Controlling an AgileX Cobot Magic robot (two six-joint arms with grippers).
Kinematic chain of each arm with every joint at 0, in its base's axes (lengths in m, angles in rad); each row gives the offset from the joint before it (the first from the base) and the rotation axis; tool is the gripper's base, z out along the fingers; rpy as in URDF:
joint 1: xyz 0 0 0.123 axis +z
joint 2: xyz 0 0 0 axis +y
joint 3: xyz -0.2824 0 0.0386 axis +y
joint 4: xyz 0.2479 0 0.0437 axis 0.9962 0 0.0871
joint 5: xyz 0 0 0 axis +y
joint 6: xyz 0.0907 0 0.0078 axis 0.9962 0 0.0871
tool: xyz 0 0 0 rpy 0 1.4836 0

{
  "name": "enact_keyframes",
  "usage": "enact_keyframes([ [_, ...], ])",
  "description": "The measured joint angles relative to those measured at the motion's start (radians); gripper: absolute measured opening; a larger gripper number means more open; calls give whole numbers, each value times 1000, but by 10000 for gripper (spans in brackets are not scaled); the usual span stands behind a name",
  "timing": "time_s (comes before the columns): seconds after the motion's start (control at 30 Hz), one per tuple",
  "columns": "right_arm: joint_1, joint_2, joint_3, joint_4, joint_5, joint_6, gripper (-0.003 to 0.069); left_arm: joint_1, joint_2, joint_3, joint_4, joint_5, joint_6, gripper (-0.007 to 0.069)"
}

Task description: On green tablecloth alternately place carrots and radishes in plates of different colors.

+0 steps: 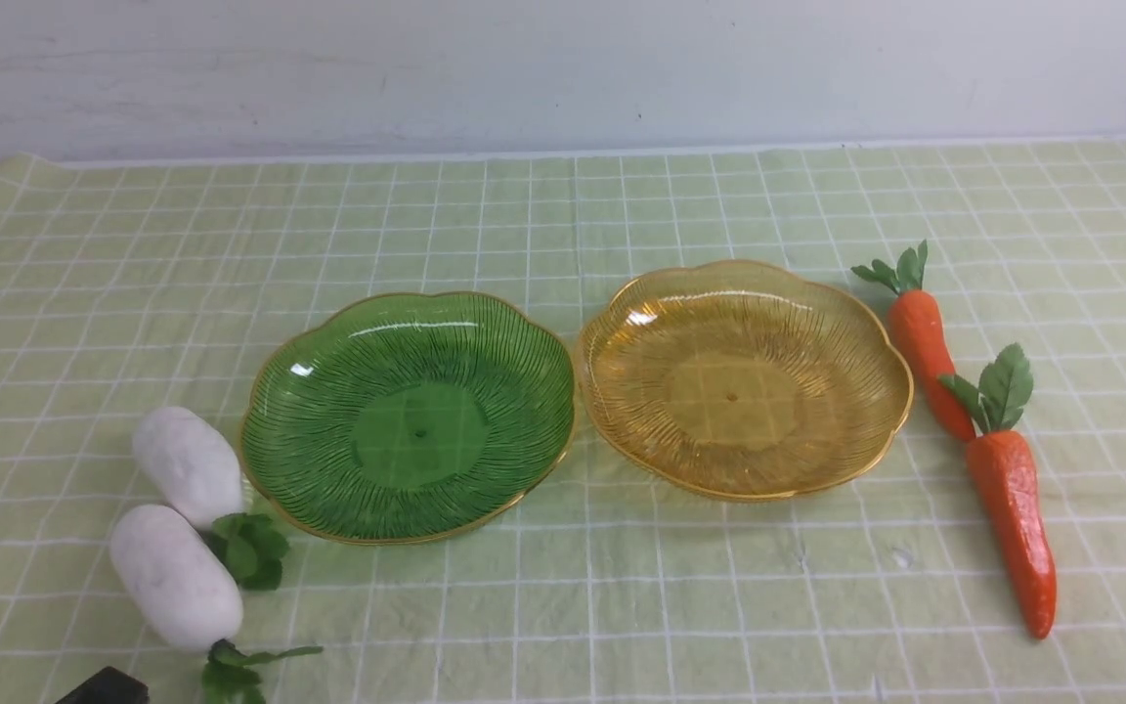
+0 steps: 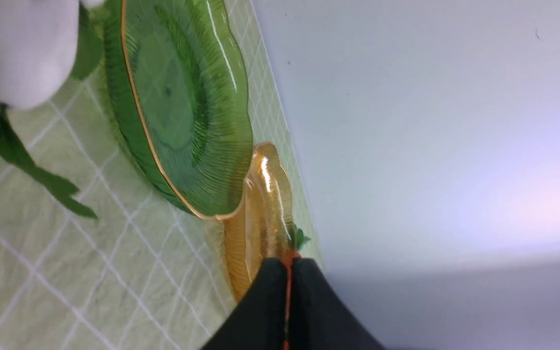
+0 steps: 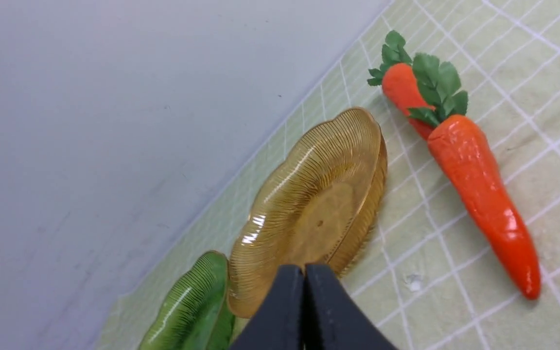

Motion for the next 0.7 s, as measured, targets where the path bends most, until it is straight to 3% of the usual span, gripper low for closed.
enact_keyframes([
  [0.23,0,0,-48,25,-11,-140,-14,0,12,-178,-113,66,338,-8],
  [0.4,0,138,-237,-49,28,-321,-14,0,206,-287,-4,269,462,-8],
  [0.53,0,415,-388,-188,250,-348,-14,0,437,-353,142,493,534,-8],
  [0.7,0,753,-519,-317,495,-322,-11,0,658,-431,213,656,642,-8],
])
